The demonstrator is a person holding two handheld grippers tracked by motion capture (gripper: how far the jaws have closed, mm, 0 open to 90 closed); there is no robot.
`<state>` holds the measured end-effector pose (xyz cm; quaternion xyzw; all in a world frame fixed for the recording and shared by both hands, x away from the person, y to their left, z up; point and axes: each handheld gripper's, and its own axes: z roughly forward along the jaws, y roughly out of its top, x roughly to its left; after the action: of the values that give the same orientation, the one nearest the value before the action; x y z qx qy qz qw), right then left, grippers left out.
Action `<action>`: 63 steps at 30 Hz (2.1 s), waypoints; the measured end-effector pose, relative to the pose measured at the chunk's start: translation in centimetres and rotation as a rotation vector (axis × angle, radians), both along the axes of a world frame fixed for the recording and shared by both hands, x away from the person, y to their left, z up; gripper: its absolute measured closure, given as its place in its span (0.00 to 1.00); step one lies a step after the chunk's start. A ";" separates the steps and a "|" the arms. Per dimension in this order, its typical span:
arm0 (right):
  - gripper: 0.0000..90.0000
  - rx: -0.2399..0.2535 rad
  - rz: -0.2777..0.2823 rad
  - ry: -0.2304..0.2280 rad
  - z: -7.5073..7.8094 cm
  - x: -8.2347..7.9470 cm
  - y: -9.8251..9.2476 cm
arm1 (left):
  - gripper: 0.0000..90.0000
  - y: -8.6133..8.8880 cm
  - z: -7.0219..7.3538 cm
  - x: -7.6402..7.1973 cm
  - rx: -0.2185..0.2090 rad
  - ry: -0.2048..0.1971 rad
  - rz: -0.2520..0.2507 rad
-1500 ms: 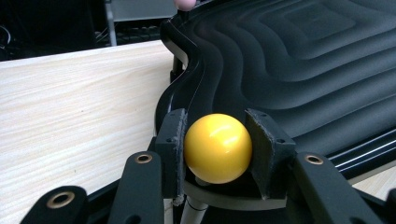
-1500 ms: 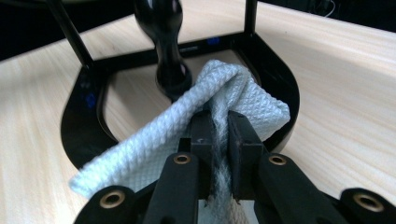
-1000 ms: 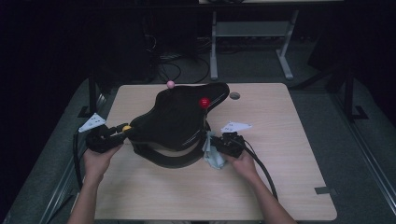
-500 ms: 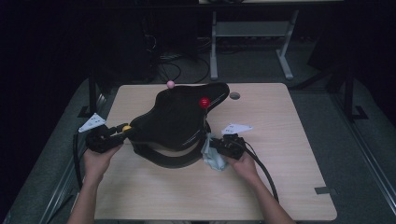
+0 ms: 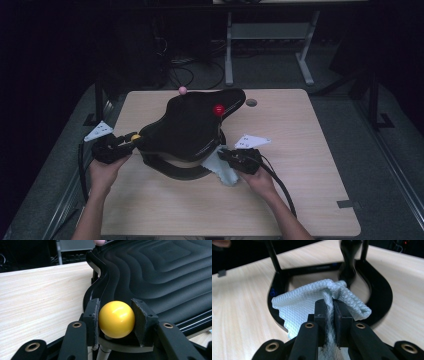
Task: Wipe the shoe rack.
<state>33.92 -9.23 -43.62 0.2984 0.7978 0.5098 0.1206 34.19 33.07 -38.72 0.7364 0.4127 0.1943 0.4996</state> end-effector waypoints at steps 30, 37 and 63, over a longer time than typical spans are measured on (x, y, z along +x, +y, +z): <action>0.91 0.120 -0.063 -0.181 5.2 -0.6 0.3 | 0.67 -0.1 0.1 0.1 0.007 0.009 -0.001; 0.91 0.078 -0.061 -0.133 2.9 -0.4 0.7 | 0.67 -0.1 0.1 0.2 0.005 0.008 -0.004; 0.91 0.014 -0.051 -0.080 1.1 0.0 1.5 | 0.67 -0.1 0.1 0.2 0.007 0.009 -0.005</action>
<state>33.97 -7.73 -42.49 0.2991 0.7808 0.5238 0.1632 34.38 32.95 -38.59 0.7401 0.4124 0.1913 0.4956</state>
